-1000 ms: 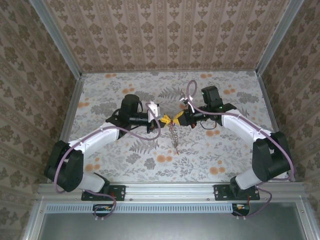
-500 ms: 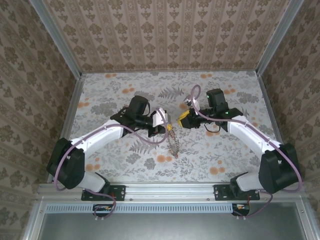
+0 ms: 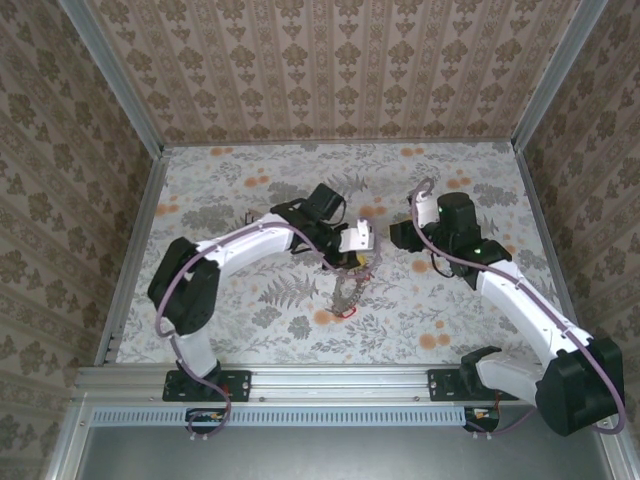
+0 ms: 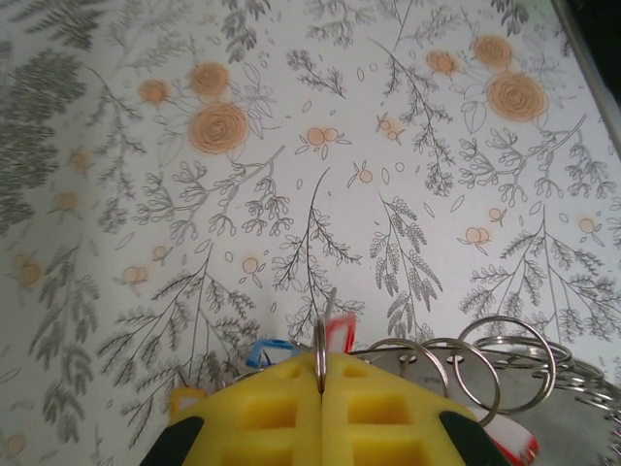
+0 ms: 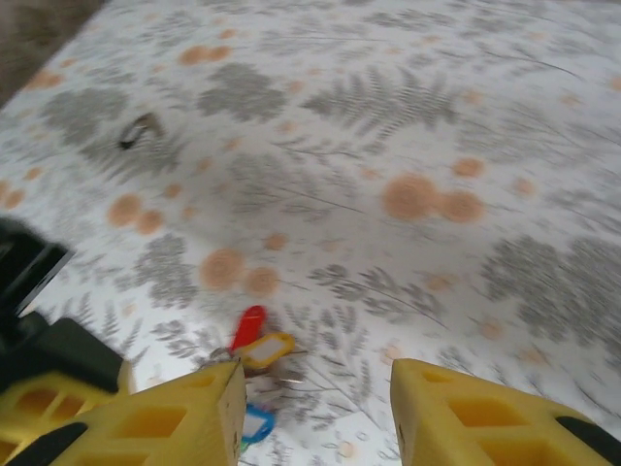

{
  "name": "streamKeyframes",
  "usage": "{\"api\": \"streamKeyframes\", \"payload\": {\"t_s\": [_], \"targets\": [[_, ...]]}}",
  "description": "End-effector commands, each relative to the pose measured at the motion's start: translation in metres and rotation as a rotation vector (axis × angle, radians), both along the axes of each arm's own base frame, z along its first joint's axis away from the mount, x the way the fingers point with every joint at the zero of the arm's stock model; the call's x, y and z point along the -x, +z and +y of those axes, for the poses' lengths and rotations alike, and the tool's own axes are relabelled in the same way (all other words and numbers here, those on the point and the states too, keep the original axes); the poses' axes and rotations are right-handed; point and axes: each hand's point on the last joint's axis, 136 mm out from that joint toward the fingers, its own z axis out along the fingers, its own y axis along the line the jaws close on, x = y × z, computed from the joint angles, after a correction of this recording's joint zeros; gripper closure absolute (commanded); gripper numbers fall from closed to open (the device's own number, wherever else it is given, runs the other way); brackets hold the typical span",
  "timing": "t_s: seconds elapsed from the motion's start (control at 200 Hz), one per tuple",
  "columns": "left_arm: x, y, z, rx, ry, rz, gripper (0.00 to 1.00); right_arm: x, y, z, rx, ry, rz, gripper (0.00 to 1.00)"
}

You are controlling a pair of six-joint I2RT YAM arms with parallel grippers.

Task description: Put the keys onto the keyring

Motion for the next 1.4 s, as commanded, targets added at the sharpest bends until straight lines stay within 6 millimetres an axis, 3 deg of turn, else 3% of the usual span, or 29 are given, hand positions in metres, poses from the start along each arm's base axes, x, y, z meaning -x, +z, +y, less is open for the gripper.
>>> {"api": "streamKeyframes", "payload": {"t_s": [0.0, 0.11, 0.305, 0.505, 0.685, 0.855, 1.025, 1.09, 1.205, 1.31, 1.395], "targets": [[0.003, -0.012, -0.012, -0.066, -0.04, -0.009, 1.0, 0.002, -0.01, -0.041, 0.045, -0.238, 0.089, 0.55], [0.004, -0.027, -0.029, -0.108, -0.048, 0.011, 1.0, 0.006, -0.018, -0.051, 0.033, -0.284, 0.109, 0.52], [0.004, -0.04, -0.045, -0.102, -0.009, 0.048, 0.88, 0.011, -0.032, -0.059, 0.002, -0.334, 0.124, 0.48], [0.0, -0.023, -0.05, -0.017, 0.056, 0.065, 0.78, 0.013, -0.05, -0.053, -0.022, -0.309, 0.207, 0.47], [-0.009, 0.015, -0.032, 0.158, 0.197, 0.107, 0.75, 0.02, -0.077, -0.016, -0.112, -0.134, 0.361, 0.37], [-0.02, 0.053, 0.009, 0.374, 0.369, 0.122, 0.74, 0.02, -0.097, 0.006, -0.165, -0.054, 0.495, 0.36], [-0.053, 0.08, 0.072, 0.525, 0.671, 0.046, 0.59, 0.013, -0.101, 0.022, -0.17, -0.001, 0.53, 0.37], [-0.076, 0.078, 0.104, 0.527, 0.874, 0.039, 0.45, 0.008, -0.1, 0.028, -0.154, 0.009, 0.531, 0.38], [-0.115, 0.049, 0.164, 0.369, 1.253, 0.137, 0.3, 0.0, -0.095, 0.042, -0.149, 0.034, 0.529, 0.39], [-0.145, 0.024, 0.213, 0.229, 1.486, 0.299, 0.3, -0.005, -0.09, 0.056, -0.126, 0.059, 0.52, 0.4], [-0.165, 0.001, 0.246, 0.163, 1.611, 0.411, 0.38, -0.007, -0.088, 0.068, -0.104, 0.079, 0.513, 0.4]]}}
